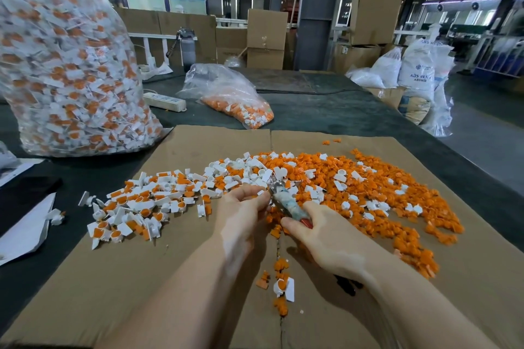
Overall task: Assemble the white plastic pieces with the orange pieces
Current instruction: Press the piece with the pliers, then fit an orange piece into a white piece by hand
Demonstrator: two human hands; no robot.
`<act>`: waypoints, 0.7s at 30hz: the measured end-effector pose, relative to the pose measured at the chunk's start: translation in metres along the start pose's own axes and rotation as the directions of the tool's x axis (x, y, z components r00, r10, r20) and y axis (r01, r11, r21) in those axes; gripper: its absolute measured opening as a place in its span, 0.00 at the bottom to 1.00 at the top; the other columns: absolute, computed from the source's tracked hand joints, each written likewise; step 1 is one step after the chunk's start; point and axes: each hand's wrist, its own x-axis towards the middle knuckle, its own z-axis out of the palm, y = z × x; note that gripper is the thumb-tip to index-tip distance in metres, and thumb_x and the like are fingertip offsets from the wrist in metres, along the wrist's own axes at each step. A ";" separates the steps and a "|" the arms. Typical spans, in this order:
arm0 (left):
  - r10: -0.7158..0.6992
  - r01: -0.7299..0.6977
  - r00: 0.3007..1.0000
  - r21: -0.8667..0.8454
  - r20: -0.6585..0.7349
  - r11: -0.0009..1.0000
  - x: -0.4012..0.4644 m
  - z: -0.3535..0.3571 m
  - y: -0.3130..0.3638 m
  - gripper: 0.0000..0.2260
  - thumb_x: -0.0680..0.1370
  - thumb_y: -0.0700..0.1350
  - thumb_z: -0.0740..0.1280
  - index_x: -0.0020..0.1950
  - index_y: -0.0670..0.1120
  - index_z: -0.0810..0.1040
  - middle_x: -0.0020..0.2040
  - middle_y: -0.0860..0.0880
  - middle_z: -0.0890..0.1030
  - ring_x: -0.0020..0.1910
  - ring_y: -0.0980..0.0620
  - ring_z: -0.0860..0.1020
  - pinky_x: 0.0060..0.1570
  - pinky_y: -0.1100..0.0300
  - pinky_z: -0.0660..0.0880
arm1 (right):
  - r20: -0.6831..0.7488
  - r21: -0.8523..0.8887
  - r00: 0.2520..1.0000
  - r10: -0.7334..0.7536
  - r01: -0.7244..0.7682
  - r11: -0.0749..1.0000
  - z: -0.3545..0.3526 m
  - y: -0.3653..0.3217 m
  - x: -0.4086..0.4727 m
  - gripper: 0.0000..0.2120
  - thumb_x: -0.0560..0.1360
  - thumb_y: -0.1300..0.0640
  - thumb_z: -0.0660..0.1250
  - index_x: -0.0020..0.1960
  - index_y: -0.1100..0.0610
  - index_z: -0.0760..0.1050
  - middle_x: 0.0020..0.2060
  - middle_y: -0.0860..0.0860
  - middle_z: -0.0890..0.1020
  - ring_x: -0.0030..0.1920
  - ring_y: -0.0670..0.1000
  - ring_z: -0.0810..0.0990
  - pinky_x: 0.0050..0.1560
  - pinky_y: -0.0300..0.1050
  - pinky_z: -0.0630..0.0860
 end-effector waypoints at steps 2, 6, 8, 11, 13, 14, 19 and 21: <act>-0.018 0.018 1.000 -0.018 -0.004 1.000 0.000 0.000 0.000 0.04 0.76 0.34 0.66 0.48 0.40 0.78 0.39 0.44 0.79 0.35 0.53 0.77 0.34 0.62 0.78 | -0.017 -0.008 1.000 0.001 -0.001 1.000 0.002 0.001 -0.001 0.14 0.77 0.39 0.56 0.39 0.46 0.63 0.37 0.45 0.70 0.35 0.44 0.69 0.33 0.36 0.62; -0.016 0.016 1.000 0.005 0.010 1.000 0.002 -0.002 0.000 0.04 0.77 0.35 0.65 0.46 0.42 0.78 0.38 0.45 0.80 0.33 0.54 0.77 0.33 0.64 0.77 | -0.101 -0.003 0.995 0.002 -0.002 1.000 0.002 0.008 -0.002 0.17 0.73 0.35 0.59 0.39 0.48 0.64 0.38 0.44 0.70 0.36 0.44 0.70 0.34 0.36 0.62; -0.016 0.015 1.000 0.020 0.017 1.000 0.002 -0.004 -0.001 0.04 0.77 0.36 0.64 0.47 0.42 0.78 0.38 0.45 0.80 0.33 0.55 0.77 0.29 0.65 0.77 | -0.133 -0.035 0.991 -0.018 0.014 0.999 0.001 0.011 -0.002 0.17 0.72 0.34 0.60 0.40 0.47 0.65 0.39 0.43 0.70 0.39 0.43 0.70 0.34 0.35 0.62; -0.001 0.000 1.000 0.050 0.023 0.999 0.001 -0.007 -0.004 0.03 0.77 0.37 0.65 0.49 0.41 0.78 0.38 0.45 0.80 0.32 0.55 0.77 0.29 0.66 0.77 | -0.115 -0.043 0.992 -0.044 0.040 0.998 0.001 0.015 0.000 0.16 0.71 0.34 0.61 0.42 0.46 0.67 0.40 0.42 0.70 0.40 0.42 0.70 0.34 0.35 0.61; 0.006 -0.007 1.000 0.062 0.018 0.998 0.001 -0.009 -0.006 0.03 0.77 0.37 0.65 0.49 0.41 0.78 0.36 0.45 0.79 0.31 0.55 0.76 0.29 0.65 0.76 | -0.083 -0.035 0.995 -0.055 0.052 0.998 0.000 0.018 0.001 0.17 0.71 0.33 0.61 0.43 0.47 0.69 0.40 0.42 0.71 0.40 0.42 0.71 0.35 0.35 0.62; 0.009 -0.009 1.000 0.066 0.012 0.998 0.001 -0.011 -0.006 0.03 0.77 0.37 0.65 0.48 0.41 0.78 0.34 0.45 0.78 0.30 0.55 0.75 0.28 0.65 0.75 | -0.070 -0.047 0.996 -0.059 0.056 0.997 -0.001 0.020 0.001 0.18 0.70 0.33 0.61 0.44 0.47 0.70 0.41 0.43 0.72 0.40 0.42 0.71 0.35 0.36 0.62; 0.145 -0.155 0.988 0.236 0.061 0.959 0.000 -0.020 -0.004 0.04 0.77 0.37 0.65 0.47 0.45 0.78 0.34 0.44 0.78 0.27 0.56 0.76 0.28 0.67 0.75 | -0.244 -0.253 0.969 -0.029 -0.034 0.967 -0.013 0.031 0.007 0.21 0.71 0.32 0.60 0.52 0.48 0.69 0.44 0.45 0.72 0.41 0.42 0.71 0.34 0.33 0.64; 0.180 -0.204 0.977 0.273 0.111 0.940 -0.002 -0.022 -0.005 0.07 0.78 0.36 0.63 0.50 0.44 0.79 0.36 0.44 0.79 0.27 0.59 0.77 0.29 0.69 0.75 | -0.346 -0.347 0.938 0.000 -0.128 0.929 -0.018 0.039 0.013 0.25 0.71 0.32 0.59 0.55 0.50 0.71 0.46 0.47 0.74 0.45 0.45 0.73 0.37 0.36 0.68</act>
